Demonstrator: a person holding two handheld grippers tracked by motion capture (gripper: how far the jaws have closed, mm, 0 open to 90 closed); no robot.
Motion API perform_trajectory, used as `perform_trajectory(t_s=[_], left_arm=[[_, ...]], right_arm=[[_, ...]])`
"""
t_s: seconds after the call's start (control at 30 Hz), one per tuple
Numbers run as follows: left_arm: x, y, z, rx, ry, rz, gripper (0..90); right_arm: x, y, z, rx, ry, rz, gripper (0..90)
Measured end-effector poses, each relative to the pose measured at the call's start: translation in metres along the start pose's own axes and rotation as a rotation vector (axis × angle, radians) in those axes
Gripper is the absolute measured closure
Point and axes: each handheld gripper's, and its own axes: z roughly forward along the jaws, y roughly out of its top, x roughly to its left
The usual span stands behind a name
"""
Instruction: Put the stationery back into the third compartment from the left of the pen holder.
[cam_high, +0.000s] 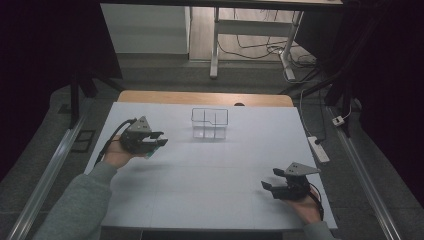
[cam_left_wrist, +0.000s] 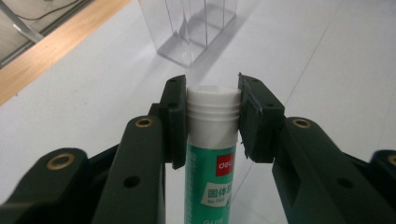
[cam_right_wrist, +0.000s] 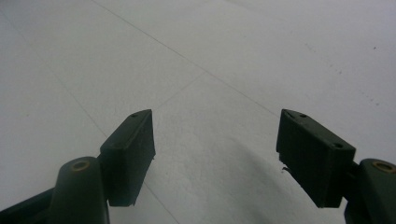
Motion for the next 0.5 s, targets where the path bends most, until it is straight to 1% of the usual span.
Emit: perform_trajectory(t_s=[0.07,0.13,0.2,0.3,0.43,0.5], left_arm=[[-0.001,0.004,0.001,-0.006,0.011,-0.004,64.7],[-0.002,0.007,0.001,-0.021,0.013,-0.016,64.7],[-0.003,0.010,0.001,-0.030,0.012,-0.018,64.7],[-0.005,0.014,0.002,-0.047,0.008,-0.026,64.7],[-0.005,0.020,0.004,-0.081,-0.013,-0.046,64.7],[-0.006,0.022,0.005,-0.088,-0.015,-0.046,64.7]], right_arm=[[0.000,0.000,-0.001,-0.003,-0.003,0.001,27.6],[0.000,0.000,-0.001,-0.002,-0.007,0.001,27.6],[0.000,0.000,0.000,-0.004,-0.004,0.001,27.6],[0.000,0.000,0.000,-0.003,-0.004,0.000,27.6],[-0.001,0.000,-0.001,-0.003,-0.006,0.000,27.6],[-0.001,-0.001,-0.001,-0.004,-0.013,0.000,27.6]])
